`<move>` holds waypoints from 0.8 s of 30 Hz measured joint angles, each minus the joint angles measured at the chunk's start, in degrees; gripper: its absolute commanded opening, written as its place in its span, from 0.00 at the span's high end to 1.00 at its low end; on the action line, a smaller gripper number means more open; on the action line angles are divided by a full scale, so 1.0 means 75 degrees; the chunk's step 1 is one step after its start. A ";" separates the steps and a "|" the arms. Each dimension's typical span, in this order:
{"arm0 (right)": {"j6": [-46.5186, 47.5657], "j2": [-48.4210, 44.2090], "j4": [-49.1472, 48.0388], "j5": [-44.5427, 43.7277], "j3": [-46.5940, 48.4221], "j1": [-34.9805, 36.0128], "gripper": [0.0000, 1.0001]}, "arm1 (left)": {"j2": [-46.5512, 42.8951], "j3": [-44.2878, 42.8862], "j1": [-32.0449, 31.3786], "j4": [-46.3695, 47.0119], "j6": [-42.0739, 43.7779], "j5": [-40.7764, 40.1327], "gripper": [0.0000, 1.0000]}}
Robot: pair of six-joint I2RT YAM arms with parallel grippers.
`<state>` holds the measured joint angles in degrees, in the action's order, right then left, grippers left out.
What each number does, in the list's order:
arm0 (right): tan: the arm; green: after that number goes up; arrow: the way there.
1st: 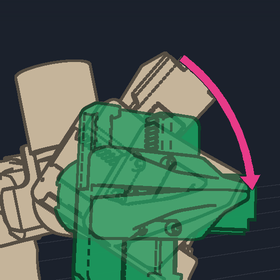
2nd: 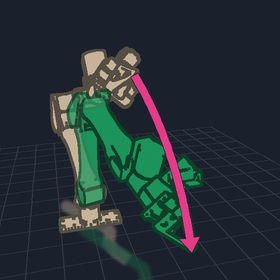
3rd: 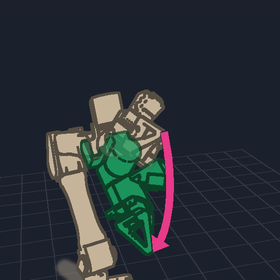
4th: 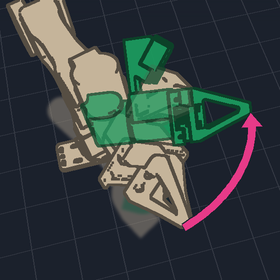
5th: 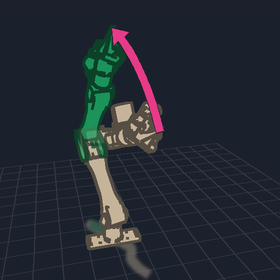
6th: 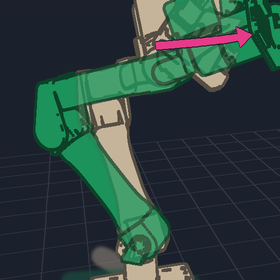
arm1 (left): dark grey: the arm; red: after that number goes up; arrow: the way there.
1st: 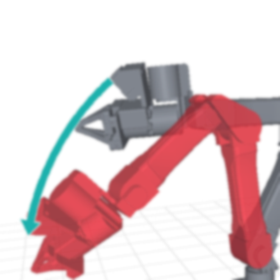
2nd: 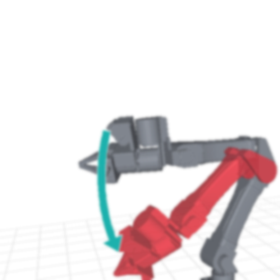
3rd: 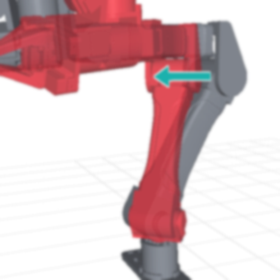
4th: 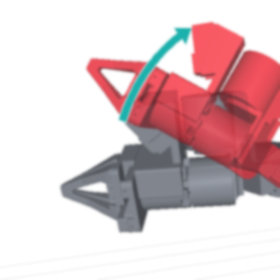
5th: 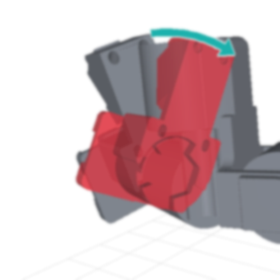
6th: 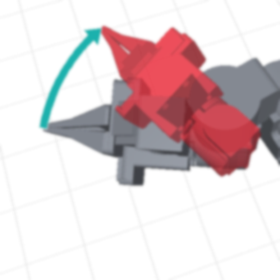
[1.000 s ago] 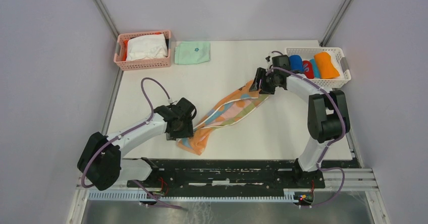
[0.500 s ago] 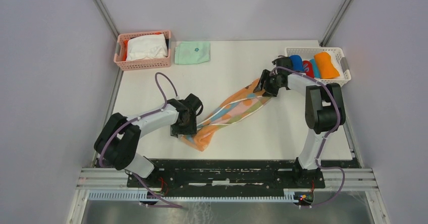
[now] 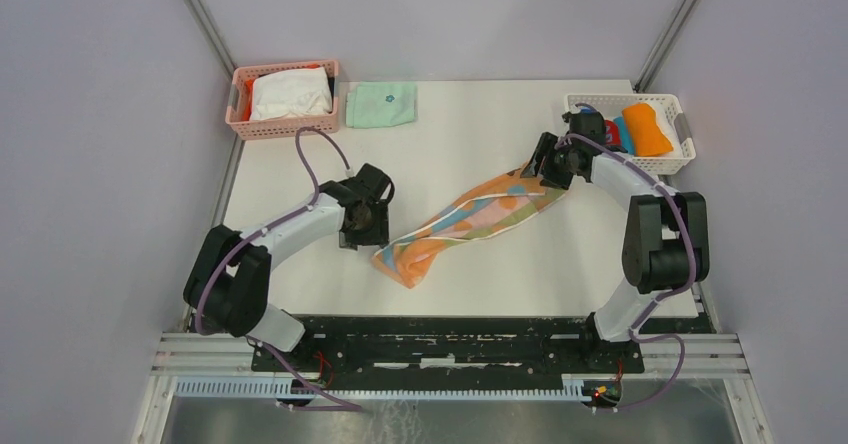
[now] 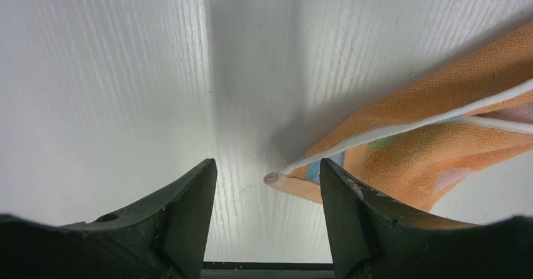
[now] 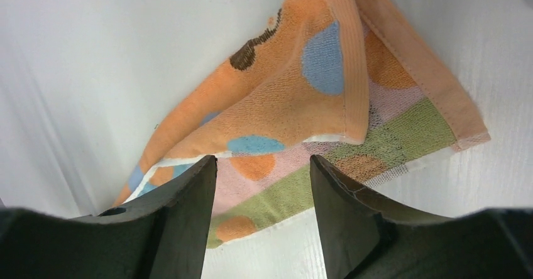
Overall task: Roll the towels
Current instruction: Flatten out the towel at the center of the board.
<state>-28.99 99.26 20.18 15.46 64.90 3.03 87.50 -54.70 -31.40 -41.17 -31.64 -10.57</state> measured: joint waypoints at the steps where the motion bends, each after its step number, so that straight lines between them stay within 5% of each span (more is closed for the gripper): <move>1: 0.0052 -0.0090 0.0012 0.0015 0.0000 0.0003 0.36 | -0.0119 0.0117 0.0035 0.0035 0.0000 0.0108 0.35; 19: 0.0533 -0.0236 -0.0035 0.0417 -0.0274 -0.0026 0.35 | 0.0029 0.0609 0.1134 0.0443 0.0997 0.2331 0.50; 24: 0.0344 -0.0236 -0.0239 0.0533 -0.0393 -0.0195 0.34 | 0.0338 0.0723 0.1332 0.0592 0.1154 0.2955 0.70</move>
<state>-26.41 97.49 18.39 19.46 61.95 1.56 90.04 -49.28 -21.41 -36.73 -22.98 11.60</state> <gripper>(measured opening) 0.649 0.426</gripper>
